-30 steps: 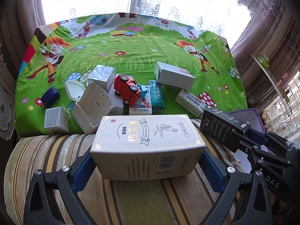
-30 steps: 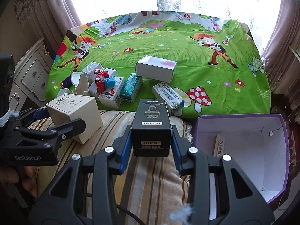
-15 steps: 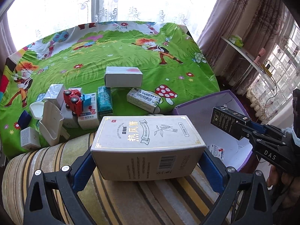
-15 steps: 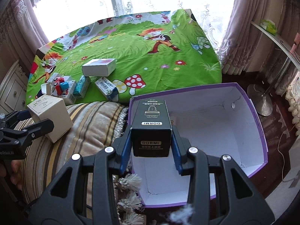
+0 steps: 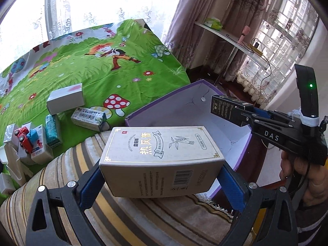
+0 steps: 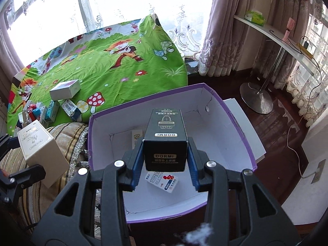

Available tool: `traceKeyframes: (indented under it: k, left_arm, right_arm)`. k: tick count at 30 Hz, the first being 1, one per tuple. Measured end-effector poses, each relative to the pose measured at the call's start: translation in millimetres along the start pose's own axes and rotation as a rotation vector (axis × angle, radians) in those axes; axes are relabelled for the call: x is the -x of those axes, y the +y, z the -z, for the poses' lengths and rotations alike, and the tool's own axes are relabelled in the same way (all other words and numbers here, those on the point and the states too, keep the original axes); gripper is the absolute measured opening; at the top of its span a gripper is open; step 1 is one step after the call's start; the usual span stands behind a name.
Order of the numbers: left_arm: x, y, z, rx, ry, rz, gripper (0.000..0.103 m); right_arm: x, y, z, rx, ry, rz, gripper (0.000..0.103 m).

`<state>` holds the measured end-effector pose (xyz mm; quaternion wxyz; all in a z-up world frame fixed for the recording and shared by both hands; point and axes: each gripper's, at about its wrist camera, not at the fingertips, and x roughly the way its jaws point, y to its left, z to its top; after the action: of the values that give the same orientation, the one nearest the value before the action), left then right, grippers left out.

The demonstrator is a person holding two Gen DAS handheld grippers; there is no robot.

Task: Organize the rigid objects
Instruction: 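Carry both boxes into the purple-rimmed box and open both tools to release them, then grasp the white plastic bracket with the left tool while the right tool grasps the red-blue toy car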

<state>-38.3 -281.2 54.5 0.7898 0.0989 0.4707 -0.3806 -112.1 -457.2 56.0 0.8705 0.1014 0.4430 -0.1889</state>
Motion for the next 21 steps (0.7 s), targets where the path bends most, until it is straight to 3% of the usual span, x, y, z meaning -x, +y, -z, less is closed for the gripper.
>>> traceKeyframes:
  k: [6, 10, 11, 21]
  left_arm:
    - [-11, -26, -2, -0.062, 0.031, 0.098, 0.103]
    - [-11, -29, 0, -0.074, 0.024, 0.120, 0.103]
    - [-10, -29, 0, -0.069, 0.021, 0.123, 0.103]
    - [5, 3, 3, 0.008, -0.011, 0.107, 0.103]
  right_arm:
    - [-1, -19, 2, -0.054, 0.006, 0.025, 0.044]
    - [-1, -22, 2, -0.075, -0.004, 0.016, 0.075]
    - [-1, -21, 2, -0.075, -0.009, 0.012, 0.078]
    - [-6, 3, 1, -0.041, 0.005, -0.064, 0.079]
